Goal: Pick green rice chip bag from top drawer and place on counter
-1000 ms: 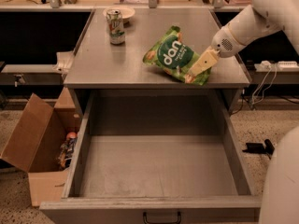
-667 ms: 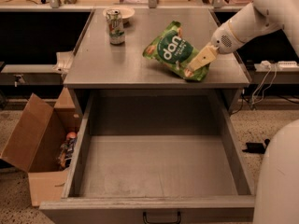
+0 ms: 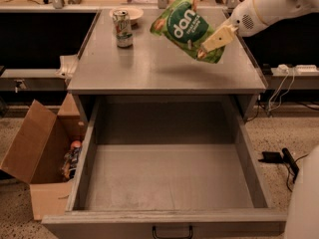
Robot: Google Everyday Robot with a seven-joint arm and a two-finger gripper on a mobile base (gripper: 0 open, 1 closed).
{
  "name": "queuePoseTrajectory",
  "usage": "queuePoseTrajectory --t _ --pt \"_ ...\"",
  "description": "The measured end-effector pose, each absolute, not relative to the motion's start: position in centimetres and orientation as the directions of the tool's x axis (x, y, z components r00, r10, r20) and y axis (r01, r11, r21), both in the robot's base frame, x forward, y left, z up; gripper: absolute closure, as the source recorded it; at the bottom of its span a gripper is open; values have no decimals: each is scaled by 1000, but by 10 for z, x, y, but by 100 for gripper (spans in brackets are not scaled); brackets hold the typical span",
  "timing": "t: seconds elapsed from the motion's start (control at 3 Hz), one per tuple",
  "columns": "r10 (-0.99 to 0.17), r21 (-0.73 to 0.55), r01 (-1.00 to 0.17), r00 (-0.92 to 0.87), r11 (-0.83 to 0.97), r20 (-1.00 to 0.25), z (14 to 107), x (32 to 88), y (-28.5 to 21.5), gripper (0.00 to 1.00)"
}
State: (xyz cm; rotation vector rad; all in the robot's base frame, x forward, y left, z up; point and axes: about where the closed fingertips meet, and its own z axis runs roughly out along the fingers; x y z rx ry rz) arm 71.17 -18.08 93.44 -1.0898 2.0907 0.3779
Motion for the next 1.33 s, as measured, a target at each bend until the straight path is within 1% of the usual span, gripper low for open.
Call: queuePoseTrajectory --t 0.33,0.67,1.0,1.33 --pt "-579 -113 -776 -356 620 -733 952 715 -178 100" --pt "-554 -161 -701 -380 695 -741 962 715 -186 100" --pt "-541 -174 -672 -386 720 -747 952 721 -185 100" --pt "-541 -174 -672 -386 720 -747 952 721 -185 100"
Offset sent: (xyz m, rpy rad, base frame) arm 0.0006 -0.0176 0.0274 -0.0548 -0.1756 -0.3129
